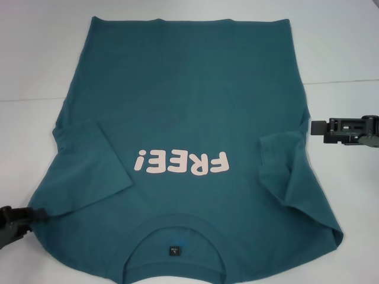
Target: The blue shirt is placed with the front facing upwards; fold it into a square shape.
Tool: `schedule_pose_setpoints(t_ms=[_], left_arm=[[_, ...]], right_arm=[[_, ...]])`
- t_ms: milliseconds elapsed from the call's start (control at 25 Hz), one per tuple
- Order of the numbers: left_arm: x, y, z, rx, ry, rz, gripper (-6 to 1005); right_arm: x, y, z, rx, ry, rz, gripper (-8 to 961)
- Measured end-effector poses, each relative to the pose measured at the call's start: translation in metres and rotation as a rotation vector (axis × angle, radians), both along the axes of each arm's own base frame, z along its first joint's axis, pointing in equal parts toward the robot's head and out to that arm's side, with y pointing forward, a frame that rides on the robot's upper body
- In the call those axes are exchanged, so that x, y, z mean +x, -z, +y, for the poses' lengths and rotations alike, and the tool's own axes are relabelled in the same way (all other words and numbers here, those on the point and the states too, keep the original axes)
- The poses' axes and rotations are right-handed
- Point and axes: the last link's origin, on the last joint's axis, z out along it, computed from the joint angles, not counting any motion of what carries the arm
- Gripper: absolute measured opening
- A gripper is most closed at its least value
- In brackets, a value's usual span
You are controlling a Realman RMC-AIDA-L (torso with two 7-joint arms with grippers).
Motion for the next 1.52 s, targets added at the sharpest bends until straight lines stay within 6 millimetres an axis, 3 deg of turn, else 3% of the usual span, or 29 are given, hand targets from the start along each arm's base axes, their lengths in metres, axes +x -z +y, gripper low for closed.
schedule_pose_setpoints(t_ms=[320, 560, 720, 920, 1520], left_arm=[[0.001, 0.001, 0.001, -0.005, 0.008, 0.004, 208], [0.003, 0.0, 0.001, -0.004, 0.023, -0.002, 25], [0.007, -0.001, 0.002, 0.003, 0.047, -0.021, 26], [0.01, -0.003, 0.005, 0.007, 0.057, -0.025, 25], [0.005, -0.003, 0.003, 0.016, 0.042, -0.016, 25]], right_arm=[[0.008, -0.007, -0.006, -0.039, 0.02, -0.04, 911], [0.024, -0.028, -0.021, -0.132, 0.068, -0.132, 911], [0.037, -0.04, -0.035, -0.189, 0.12, -0.194, 912], [0.051, -0.04, -0.045, -0.239, 0.191, -0.261, 912], [0.058, 0.011, -0.051, -0.312, 0.289, -0.193, 912]])
